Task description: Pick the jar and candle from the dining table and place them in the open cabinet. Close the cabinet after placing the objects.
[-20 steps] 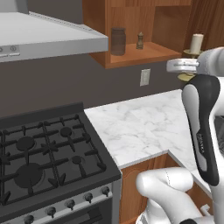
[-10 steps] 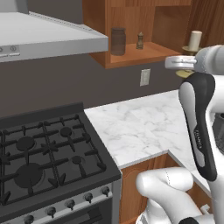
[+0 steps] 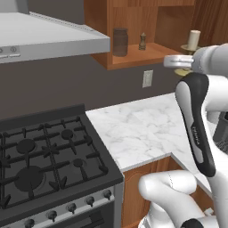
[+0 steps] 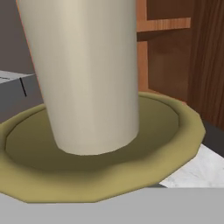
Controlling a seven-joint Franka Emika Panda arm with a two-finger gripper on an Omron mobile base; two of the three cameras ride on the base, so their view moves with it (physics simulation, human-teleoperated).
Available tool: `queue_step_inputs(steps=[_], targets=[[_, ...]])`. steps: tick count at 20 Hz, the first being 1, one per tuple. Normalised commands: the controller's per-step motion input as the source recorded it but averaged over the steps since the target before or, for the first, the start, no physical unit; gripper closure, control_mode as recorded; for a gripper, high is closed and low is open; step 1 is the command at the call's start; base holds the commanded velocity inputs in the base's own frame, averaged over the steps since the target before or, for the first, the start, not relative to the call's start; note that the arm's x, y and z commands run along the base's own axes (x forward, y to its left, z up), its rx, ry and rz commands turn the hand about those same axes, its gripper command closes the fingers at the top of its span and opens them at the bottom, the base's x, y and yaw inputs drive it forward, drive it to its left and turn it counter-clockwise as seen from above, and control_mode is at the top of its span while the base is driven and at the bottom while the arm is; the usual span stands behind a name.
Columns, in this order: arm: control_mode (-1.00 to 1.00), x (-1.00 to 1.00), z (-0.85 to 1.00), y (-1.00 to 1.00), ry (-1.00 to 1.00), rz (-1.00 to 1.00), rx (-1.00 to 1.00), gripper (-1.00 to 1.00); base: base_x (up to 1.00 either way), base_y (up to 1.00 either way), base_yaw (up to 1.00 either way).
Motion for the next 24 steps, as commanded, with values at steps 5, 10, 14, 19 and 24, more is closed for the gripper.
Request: queue_step_inputs(steps=[5,10,14,19,24], targets=[[-1.00,0.28,0.00,0.00,0.00,0.00,0.00,1.00,0.00,0.00,0.00],[-1.00,0.33,0.00,0.02,0.00,0.00,0.00,1.00,0.00,0.00,0.00],[-1.00,0.35,0.00,0.00,0.00,0.00,0.00,1.00,0.00,0.00,0.00],[-1.00,0.41,0.00,0.01,0.00,0.00,0.00,1.00,0.00,0.00,0.00],[-1.00,0.38,0.00,0.00,0.00,0.00,0.00,1.00,0.00,0.00,0.00]])
